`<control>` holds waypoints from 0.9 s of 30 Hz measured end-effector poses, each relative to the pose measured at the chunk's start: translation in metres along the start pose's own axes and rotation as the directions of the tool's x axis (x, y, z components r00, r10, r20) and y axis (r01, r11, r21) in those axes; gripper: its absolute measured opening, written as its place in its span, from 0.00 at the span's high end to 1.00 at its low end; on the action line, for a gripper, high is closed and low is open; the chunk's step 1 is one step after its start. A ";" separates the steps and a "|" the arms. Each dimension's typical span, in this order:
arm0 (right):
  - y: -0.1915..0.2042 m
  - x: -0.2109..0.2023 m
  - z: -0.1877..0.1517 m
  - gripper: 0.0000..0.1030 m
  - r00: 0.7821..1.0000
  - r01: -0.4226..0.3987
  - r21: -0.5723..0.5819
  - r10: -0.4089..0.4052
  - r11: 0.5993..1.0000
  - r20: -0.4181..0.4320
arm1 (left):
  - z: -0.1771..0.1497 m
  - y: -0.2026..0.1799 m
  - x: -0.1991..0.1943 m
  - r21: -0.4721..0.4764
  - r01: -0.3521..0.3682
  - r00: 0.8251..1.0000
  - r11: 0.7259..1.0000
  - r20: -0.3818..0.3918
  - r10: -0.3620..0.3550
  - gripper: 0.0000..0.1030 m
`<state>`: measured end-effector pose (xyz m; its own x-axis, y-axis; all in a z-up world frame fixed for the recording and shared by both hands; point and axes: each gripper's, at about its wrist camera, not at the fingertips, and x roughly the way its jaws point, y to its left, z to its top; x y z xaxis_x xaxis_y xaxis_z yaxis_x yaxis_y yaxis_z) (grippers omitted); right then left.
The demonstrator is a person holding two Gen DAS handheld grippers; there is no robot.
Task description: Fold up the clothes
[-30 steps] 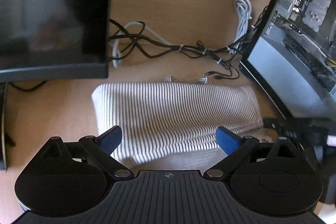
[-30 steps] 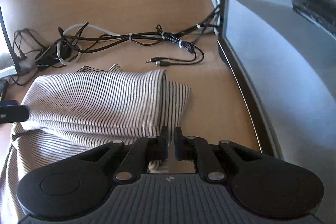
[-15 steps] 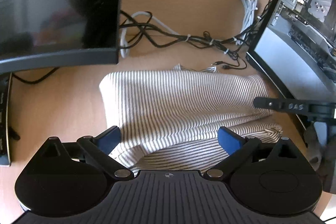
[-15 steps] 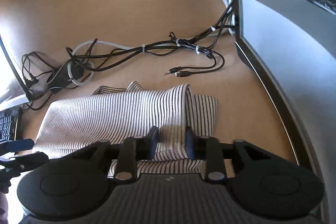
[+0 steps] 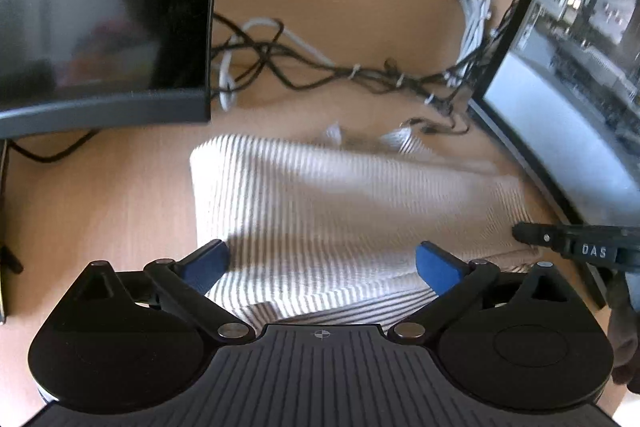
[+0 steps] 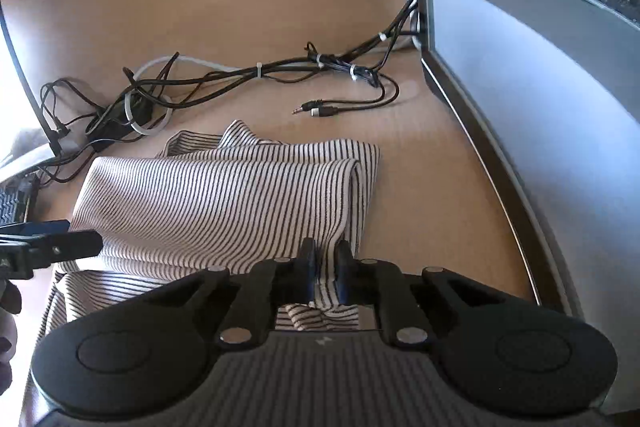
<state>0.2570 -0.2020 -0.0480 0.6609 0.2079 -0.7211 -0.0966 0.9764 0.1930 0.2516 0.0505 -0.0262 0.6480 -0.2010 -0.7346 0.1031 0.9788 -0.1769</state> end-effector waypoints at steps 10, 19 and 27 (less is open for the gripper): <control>0.024 -0.027 0.030 0.60 0.988 -0.002 -0.109 0.019 0.994 0.155 | -0.001 0.005 0.007 -0.021 -0.040 0.999 0.999 -0.037 0.039 0.00; 0.024 0.026 0.016 0.27 0.985 -0.173 -0.072 0.172 0.982 -0.020 | 0.006 -0.003 -0.015 -0.025 -0.016 0.997 1.000 0.071 0.017 0.00; 0.027 0.025 0.019 0.06 0.977 -0.214 -0.047 0.213 0.976 -0.009 | 0.007 0.001 0.014 -0.050 0.057 0.998 0.997 0.003 -0.057 0.00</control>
<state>0.2852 -0.1718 -0.0478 0.6185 0.4119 -0.6692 -0.2701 0.9111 0.3112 0.2662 0.0489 -0.0318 0.6435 -0.2565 -0.7212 0.1022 0.9626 -0.2511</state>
